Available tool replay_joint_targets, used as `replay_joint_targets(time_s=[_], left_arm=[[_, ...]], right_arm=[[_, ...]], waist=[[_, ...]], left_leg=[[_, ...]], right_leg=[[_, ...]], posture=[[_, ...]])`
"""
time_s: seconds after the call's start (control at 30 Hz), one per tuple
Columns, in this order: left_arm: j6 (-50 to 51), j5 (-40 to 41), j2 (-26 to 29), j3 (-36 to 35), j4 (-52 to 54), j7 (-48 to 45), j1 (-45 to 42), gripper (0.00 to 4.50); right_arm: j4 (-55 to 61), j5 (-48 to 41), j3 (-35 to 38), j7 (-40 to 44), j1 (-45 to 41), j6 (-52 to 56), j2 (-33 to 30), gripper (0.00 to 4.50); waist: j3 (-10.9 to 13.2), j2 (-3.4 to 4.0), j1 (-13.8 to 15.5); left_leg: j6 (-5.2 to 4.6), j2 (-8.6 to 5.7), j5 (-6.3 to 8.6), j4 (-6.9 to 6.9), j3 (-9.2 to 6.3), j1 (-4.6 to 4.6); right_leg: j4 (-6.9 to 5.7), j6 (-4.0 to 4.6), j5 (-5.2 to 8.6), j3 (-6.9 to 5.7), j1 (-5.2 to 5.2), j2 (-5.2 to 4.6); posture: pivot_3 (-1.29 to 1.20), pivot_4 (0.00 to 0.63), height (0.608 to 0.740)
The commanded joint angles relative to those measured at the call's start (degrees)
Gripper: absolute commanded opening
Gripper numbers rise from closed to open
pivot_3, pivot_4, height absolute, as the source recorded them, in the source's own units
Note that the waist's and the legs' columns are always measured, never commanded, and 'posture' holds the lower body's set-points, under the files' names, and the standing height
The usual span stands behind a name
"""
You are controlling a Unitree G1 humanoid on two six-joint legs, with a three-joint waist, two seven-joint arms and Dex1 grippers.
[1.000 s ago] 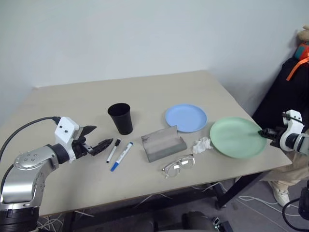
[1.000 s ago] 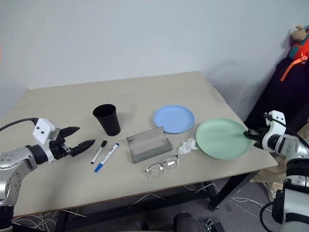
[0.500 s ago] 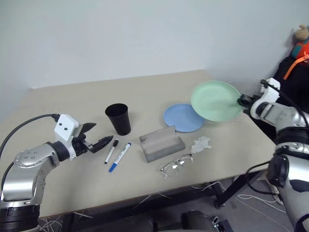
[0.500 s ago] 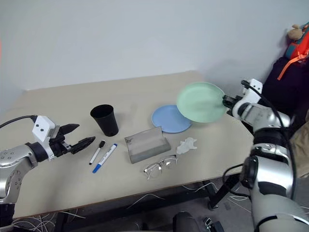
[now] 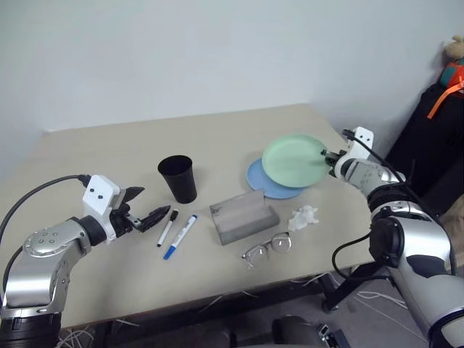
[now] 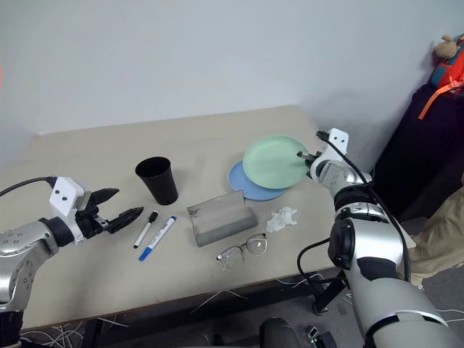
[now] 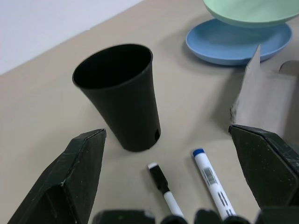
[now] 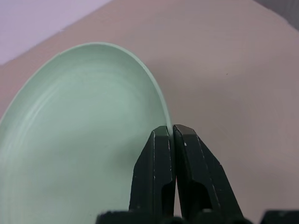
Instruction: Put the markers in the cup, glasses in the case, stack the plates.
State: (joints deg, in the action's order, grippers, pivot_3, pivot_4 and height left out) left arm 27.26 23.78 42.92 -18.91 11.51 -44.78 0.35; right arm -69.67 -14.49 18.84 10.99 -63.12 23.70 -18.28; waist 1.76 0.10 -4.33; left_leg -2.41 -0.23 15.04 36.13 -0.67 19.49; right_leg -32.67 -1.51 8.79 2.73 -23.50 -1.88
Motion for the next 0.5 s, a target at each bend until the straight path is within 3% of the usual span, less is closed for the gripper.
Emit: replay_joint_targets(time_s=[0.03, 0.4, 0.5], left_arm=[[-0.1, 1.4, 0.2, -2.4, 2.8, 0.7, -0.2, 4.5], [0.1, 1.8, 0.5, -2.2, 2.9, 1.4, -0.5, 4.5], [0.0, 1.9, 0.6, -2.0, 2.6, 1.4, -0.8, 4.5]], right_arm=[[0.1, 0.6, -0.4, -1.2, -3.4, -2.6, 1.5, 0.02], [-1.2, 1.8, -1.5, -2.2, -3.5, -3.5, 5.8, 0.02], [-1.3, 1.5, -1.3, -2.3, -3.6, -3.1, 6.1, 0.65]], waist=[[0.0, 0.0, -0.1], [0.0, 0.01, -0.6], [0.0, 0.01, -0.6]], left_leg=[[-0.02, 0.01, -0.01, 0.0, 0.0, -0.01], [-0.05, 0.01, -0.04, -0.02, -0.05, 0.0], [-0.05, -0.01, -0.04, -0.01, -0.06, 0.01]], right_leg=[[-0.01, 0.0, 0.0, 0.0, 0.0, 0.01], [-0.03, 0.0, -0.01, -0.02, 0.01, 0.02], [-0.02, 0.0, -0.01, -0.01, 0.02, 0.0]], posture=[[0.0, 0.0, 0.727], [0.0, 0.0, 0.727], [0.0, 0.0, 0.727]])
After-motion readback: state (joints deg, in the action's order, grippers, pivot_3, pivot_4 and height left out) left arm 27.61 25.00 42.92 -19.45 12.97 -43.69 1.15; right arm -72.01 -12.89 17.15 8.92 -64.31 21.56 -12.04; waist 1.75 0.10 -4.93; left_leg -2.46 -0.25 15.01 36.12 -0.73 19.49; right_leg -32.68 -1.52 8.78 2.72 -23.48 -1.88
